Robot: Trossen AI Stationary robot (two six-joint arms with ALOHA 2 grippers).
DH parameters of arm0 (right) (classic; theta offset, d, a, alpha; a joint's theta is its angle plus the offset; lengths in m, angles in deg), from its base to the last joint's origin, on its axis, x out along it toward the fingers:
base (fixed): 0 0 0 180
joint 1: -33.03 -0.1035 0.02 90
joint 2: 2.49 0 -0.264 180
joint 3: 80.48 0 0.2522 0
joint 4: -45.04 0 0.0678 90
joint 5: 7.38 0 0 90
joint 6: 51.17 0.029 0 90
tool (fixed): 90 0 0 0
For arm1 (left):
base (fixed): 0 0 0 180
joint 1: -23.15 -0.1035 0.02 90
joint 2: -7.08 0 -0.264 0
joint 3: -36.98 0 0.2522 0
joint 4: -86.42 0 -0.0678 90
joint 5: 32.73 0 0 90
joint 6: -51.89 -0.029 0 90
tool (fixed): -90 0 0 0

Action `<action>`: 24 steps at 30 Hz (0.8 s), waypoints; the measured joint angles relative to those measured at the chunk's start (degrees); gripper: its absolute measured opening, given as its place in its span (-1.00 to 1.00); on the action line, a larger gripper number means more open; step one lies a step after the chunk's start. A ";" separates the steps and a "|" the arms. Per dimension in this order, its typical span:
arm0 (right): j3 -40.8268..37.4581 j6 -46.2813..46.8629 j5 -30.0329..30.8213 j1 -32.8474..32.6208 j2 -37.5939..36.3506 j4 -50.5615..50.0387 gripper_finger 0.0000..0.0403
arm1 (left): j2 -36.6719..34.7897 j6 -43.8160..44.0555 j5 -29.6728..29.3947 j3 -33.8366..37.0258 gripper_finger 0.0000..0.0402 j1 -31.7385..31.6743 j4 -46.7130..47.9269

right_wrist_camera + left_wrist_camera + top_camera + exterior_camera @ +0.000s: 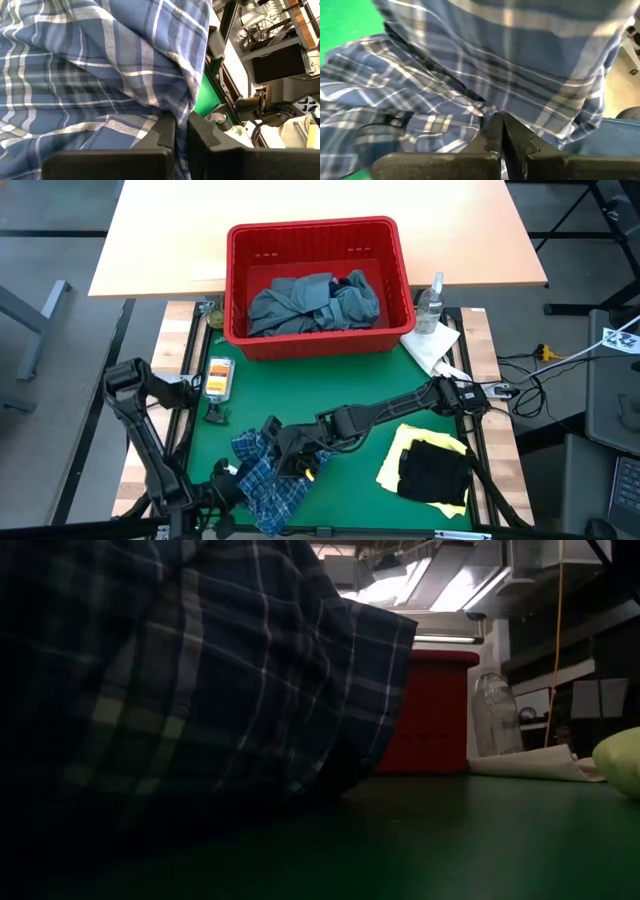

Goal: Fold Laundry from Bin
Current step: Fold the blue shirt

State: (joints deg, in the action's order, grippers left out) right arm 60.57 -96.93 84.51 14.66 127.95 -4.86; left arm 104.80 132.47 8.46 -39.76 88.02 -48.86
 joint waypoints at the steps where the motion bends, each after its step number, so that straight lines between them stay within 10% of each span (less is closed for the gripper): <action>1: 0.00 0.00 0.00 -0.02 0.00 0.02 -0.89 | -0.69 0.80 0.00 0.01 -1.00 0.33 1.10; 15: 0.00 0.00 -0.02 -0.02 0.00 0.02 -0.89 | -2.72 36.35 8.05 -0.01 -1.00 1.48 33.26; 24: 0.00 0.00 -0.02 -0.02 0.00 0.03 -0.89 | 5.12 40.80 12.94 -0.01 -1.00 -4.05 32.66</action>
State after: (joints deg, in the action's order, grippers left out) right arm 60.57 -96.93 84.49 14.64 127.95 -4.83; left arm 109.92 173.27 21.40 -39.76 83.96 -16.20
